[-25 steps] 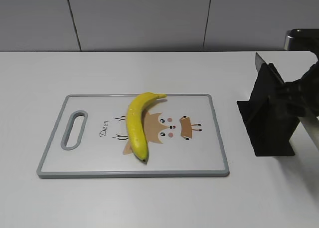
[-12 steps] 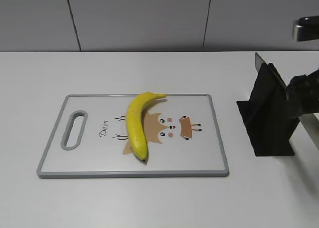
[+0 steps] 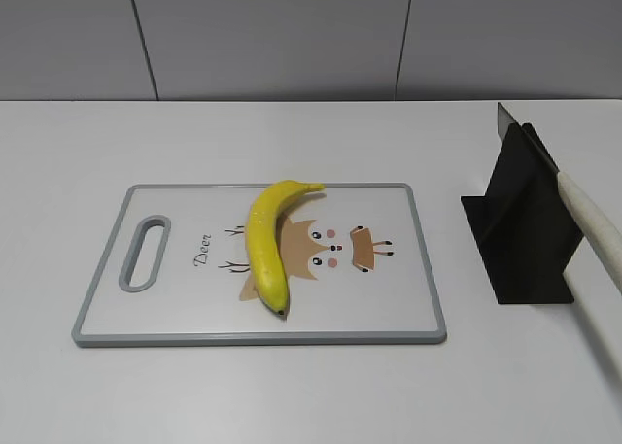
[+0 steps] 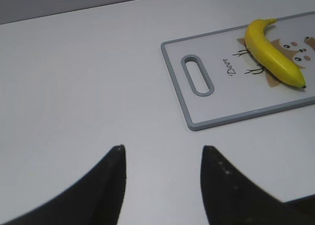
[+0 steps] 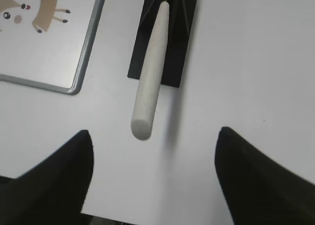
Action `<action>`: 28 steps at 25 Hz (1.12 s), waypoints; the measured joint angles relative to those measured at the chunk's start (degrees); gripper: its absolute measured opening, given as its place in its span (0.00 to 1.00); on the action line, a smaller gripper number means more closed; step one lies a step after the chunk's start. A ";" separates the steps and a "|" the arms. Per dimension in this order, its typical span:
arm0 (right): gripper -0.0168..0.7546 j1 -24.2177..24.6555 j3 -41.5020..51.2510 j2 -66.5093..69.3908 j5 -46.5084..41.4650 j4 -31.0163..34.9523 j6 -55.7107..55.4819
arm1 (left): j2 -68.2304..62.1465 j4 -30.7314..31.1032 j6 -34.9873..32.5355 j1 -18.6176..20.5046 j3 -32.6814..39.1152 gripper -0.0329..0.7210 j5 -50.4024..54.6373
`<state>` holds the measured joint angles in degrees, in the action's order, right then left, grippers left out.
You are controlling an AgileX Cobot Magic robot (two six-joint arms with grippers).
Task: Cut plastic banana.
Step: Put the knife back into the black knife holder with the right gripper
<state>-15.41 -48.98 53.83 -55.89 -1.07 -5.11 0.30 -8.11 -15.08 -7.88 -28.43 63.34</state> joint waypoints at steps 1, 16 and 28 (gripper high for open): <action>0.79 0.00 1.16 -2.50 -0.42 0.00 0.72 | 0.00 0.00 0.00 0.00 0.00 0.68 0.00; 0.79 0.00 19.73 -35.50 -3.35 2.04 7.42 | 0.00 0.00 0.00 0.00 0.00 0.68 -0.12; 0.79 0.00 19.78 -52.15 -3.35 2.33 7.73 | 0.00 0.00 0.00 0.00 0.00 0.68 -0.12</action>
<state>-15.41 -29.20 1.68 -59.24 1.26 2.62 0.30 -8.11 -15.08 -7.88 -28.43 63.22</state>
